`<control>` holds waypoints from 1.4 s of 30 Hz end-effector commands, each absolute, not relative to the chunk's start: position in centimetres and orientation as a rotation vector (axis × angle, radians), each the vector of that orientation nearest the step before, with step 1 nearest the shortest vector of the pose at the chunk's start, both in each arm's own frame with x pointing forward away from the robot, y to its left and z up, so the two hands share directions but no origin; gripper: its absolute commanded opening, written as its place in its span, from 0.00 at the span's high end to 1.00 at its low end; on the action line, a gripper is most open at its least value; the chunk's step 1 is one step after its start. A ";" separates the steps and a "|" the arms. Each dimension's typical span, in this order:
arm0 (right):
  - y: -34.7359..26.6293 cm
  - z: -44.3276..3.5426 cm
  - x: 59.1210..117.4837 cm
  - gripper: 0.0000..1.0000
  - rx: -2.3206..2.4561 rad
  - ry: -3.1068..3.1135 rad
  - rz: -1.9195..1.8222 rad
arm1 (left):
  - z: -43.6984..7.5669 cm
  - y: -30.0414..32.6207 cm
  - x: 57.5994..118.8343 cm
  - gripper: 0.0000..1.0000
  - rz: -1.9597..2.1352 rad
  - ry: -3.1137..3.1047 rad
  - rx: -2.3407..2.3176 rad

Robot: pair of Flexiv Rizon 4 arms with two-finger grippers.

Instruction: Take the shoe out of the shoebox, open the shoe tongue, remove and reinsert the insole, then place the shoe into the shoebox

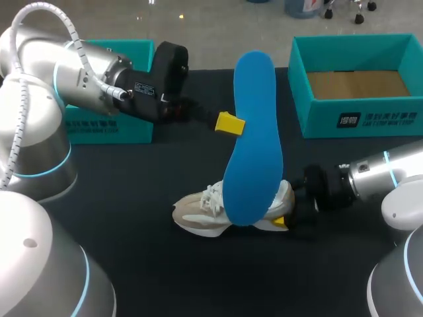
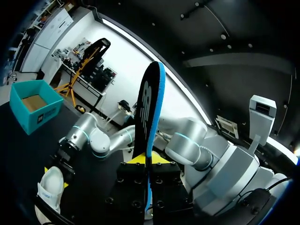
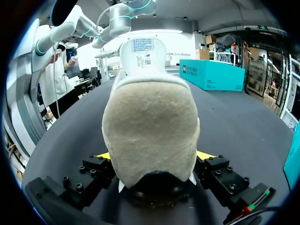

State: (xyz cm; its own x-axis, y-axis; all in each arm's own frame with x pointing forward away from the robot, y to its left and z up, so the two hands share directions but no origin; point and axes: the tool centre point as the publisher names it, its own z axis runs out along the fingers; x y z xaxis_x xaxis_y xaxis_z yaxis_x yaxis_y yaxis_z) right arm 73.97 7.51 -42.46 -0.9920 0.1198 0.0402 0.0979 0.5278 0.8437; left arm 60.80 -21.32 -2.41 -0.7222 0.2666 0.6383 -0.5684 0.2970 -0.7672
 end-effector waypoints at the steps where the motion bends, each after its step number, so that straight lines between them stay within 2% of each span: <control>1: 7.7 -41.7 74.1 0.00 0.182 2.778 1.418 | -2.5 -21.4 60.8 1.00 1.507 -1.862 0.270; 10: 6.6 -40.4 74.7 0.00 0.176 2.826 1.188 | -2.5 -21.4 60.8 1.00 1.507 -1.862 0.270; 32: 5.0 -36.6 75.4 0.00 0.201 3.035 0.310 | -2.5 -21.4 60.8 1.00 1.507 -1.862 0.270; 42: 4.9 -36.0 75.0 0.00 0.236 3.021 0.221 | -2.5 -21.4 60.8 1.00 1.507 -1.862 0.270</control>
